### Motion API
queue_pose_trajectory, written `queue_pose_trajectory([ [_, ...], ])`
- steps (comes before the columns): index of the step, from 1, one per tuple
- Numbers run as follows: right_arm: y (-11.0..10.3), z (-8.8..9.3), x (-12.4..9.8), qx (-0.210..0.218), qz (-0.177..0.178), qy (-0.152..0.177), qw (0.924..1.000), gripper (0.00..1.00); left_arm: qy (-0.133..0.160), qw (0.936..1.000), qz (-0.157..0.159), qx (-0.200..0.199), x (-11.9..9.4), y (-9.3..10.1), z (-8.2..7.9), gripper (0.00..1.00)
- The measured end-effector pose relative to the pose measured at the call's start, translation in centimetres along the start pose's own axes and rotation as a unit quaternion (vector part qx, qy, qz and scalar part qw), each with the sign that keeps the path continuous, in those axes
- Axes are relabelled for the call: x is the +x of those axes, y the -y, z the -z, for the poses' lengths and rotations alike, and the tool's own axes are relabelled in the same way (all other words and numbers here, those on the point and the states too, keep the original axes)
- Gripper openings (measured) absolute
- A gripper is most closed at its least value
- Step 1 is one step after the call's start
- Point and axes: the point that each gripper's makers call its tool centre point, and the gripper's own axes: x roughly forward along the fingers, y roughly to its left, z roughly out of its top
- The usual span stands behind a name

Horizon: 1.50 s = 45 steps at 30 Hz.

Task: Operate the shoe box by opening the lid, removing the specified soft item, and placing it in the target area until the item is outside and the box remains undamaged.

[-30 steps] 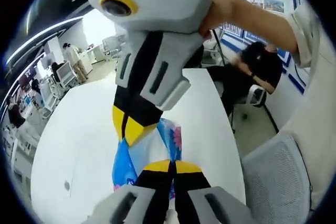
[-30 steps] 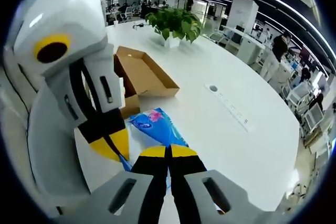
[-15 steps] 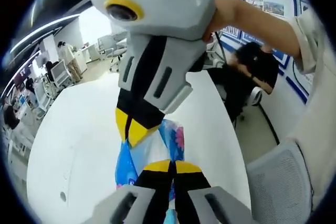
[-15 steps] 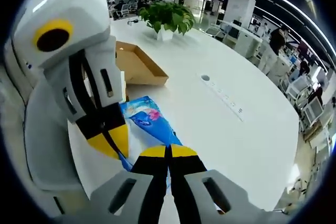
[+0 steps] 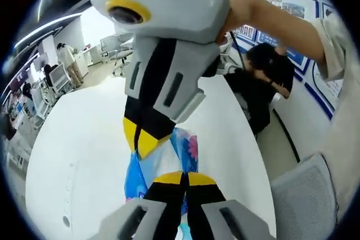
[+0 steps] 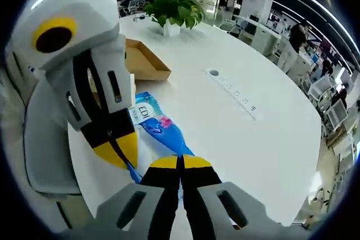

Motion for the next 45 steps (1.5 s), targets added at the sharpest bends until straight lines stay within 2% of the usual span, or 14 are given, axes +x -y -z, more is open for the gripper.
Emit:
queue_pose_trajectory([
  [15, 2.6, 3.4, 0.6, 0.026, -0.001, -0.027, 0.9993, 0.0, -0.003, 0.9997, 0.025, 0.0, 3.7, -0.8, -1.1, 0.0],
  [22, 3.5, 4.6, 1.3, 0.03, 0.002, -0.035, 0.9989, 0.0, -0.007, 0.9995, 0.029, -0.004, 5.1, -1.2, -1.0, 0.0],
  [36, 4.3, 7.4, 4.1, 0.032, -0.001, -0.056, 0.9979, 0.0, -0.019, 0.9987, 0.043, -0.018, 8.5, -1.5, 0.5, 0.0],
  [45, 4.8, 8.8, 5.7, 0.03, -0.002, -0.064, 0.9975, 0.0, -0.022, 0.998, 0.051, -0.031, 9.6, -1.4, 1.6, 0.0],
])
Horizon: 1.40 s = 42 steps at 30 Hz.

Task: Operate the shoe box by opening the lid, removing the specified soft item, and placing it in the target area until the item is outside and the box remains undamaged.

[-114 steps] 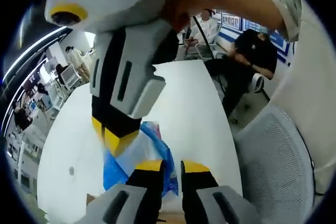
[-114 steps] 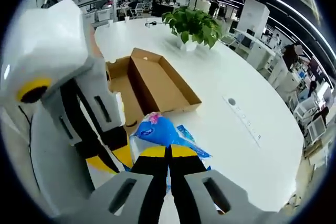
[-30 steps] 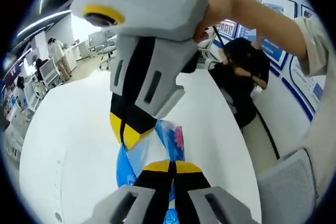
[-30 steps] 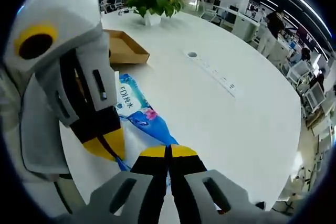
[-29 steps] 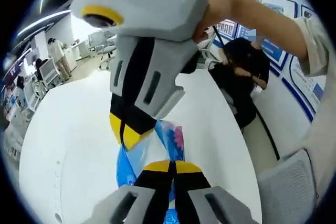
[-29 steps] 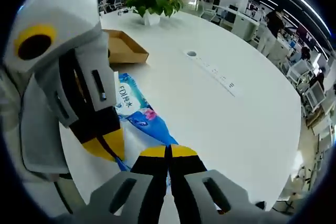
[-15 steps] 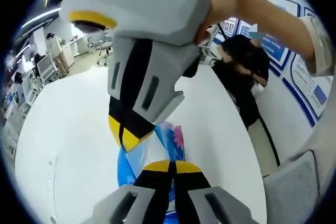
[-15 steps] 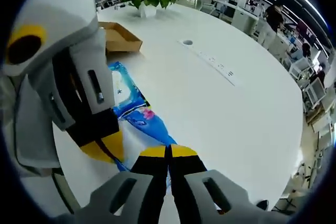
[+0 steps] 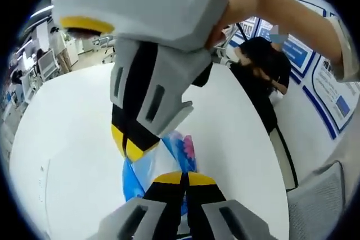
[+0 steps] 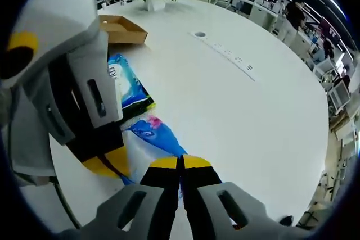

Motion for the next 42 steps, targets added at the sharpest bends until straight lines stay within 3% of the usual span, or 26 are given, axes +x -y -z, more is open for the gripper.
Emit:
queue_pose_trajectory([
  [22, -0.5, 0.2, 0.2, 0.002, 0.004, -0.002, 1.0, 0.0, 0.004, 0.9999, 0.003, -0.011, 0.4, 1.0, 0.6, 0.01],
  [31, -0.6, 0.1, -0.4, 0.0, 0.016, -0.008, 0.9998, 0.07, -0.007, 1.0, -0.003, 0.006, 0.0, 1.1, 0.6, 0.14],
  [42, -1.3, -1.0, -2.5, 0.006, 0.03, 0.007, 0.9995, 0.16, -0.012, 0.9993, -0.03, 0.017, -3.2, 0.6, 1.1, 0.23],
])
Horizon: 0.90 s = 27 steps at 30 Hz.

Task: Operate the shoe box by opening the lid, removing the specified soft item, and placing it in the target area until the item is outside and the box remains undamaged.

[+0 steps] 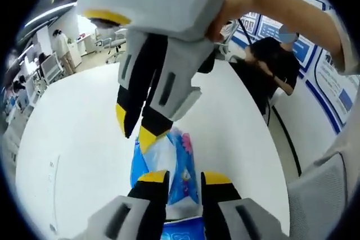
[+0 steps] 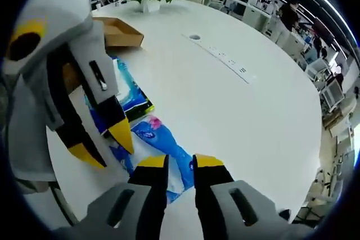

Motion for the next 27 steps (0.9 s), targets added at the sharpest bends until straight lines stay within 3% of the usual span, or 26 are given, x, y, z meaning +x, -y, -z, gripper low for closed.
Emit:
queue_pose_trajectory([
  [9, -1.2, -1.2, -2.2, -0.011, 0.005, 0.004, 0.9999, 0.22, 0.006, 0.9995, -0.028, -0.015, -2.9, -0.1, 0.6, 0.3],
  [20, -3.8, -1.8, -5.1, -0.025, 0.017, 0.003, 0.9995, 0.3, 0.039, 0.9963, -0.059, -0.05, -7.2, 0.9, 1.4, 0.4],
  [27, -5.6, -2.0, -6.4, -0.028, 0.021, 0.002, 0.9994, 0.35, 0.043, 0.9948, -0.074, -0.055, -10.0, 1.9, 2.4, 0.48],
])
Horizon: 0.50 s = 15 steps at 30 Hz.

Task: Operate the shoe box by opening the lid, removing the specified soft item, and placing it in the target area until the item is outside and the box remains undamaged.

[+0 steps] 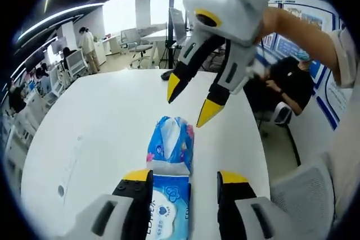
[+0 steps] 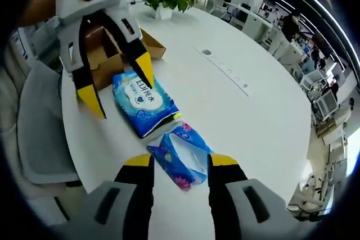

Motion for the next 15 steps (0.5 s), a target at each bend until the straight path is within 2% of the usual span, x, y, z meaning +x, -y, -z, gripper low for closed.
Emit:
queue_pose_trajectory([
  [4, -1.0, -0.4, -0.8, 0.0, 0.0, 0.005, 1.0, 0.37, 0.01, 0.9999, -0.009, -0.009, -1.5, 0.2, 0.4, 0.5],
  [15, -3.9, -1.9, -2.1, 0.0, -0.002, 0.024, 0.9997, 0.45, 0.025, 0.9983, -0.036, -0.038, -5.6, 0.6, 3.1, 0.58],
])
